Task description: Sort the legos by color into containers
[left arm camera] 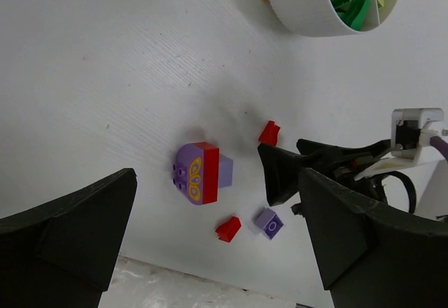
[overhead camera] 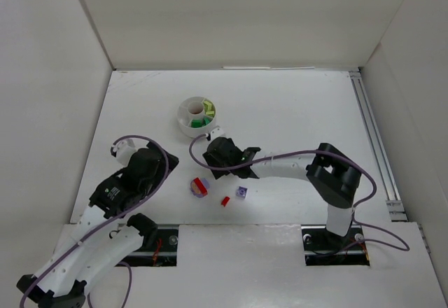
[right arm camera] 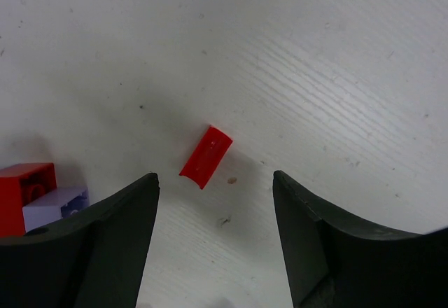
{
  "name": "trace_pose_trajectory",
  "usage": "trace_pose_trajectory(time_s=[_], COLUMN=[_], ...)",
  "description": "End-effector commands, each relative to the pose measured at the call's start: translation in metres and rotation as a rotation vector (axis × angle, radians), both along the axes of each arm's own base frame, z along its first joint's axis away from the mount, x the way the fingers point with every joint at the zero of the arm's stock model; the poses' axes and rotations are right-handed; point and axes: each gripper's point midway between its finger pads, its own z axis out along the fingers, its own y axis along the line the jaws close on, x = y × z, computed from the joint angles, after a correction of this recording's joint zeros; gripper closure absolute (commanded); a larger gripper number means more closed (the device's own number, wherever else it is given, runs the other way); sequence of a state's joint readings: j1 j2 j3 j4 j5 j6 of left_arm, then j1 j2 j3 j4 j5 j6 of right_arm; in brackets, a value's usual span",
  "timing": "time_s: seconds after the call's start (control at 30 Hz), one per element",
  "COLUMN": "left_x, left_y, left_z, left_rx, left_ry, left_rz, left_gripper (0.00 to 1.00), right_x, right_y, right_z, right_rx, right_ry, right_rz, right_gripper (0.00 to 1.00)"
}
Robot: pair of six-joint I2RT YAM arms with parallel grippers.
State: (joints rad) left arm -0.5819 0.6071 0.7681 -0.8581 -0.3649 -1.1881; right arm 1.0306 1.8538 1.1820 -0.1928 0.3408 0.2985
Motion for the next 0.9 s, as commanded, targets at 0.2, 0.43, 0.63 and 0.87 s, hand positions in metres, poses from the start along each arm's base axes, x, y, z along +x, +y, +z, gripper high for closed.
trace_pose_trajectory(time_s=[0.2,0.43,0.63,0.87], left_x=[-0.007,-0.011,-0.01,-0.009], left_y=[0.005,0.005,0.003,0.0], left_z=[0.013,0.014,0.018,0.014], left_rx=[-0.043,-0.042,-0.042,-0.043], left_ry=[-0.054,-0.051,-0.071,-0.068], left_rz=[0.007,-0.005,-0.031,-0.045], left_gripper=[0.0,0.0,0.0,0.0], right_x=[-0.001,-0.015,-0.048,-0.087], right_y=[0.022,-0.002,-0.047,-0.058], right_z=[0.01,0.016,-0.002,-0.012], right_rx=[0.075,0.075,0.052,0.022], right_ry=[-0.029,-0.012,0.06,0.128], right_rz=[-0.053,-0.07,-0.13,-0.105], right_gripper=[0.3,0.3,0.3,0.3])
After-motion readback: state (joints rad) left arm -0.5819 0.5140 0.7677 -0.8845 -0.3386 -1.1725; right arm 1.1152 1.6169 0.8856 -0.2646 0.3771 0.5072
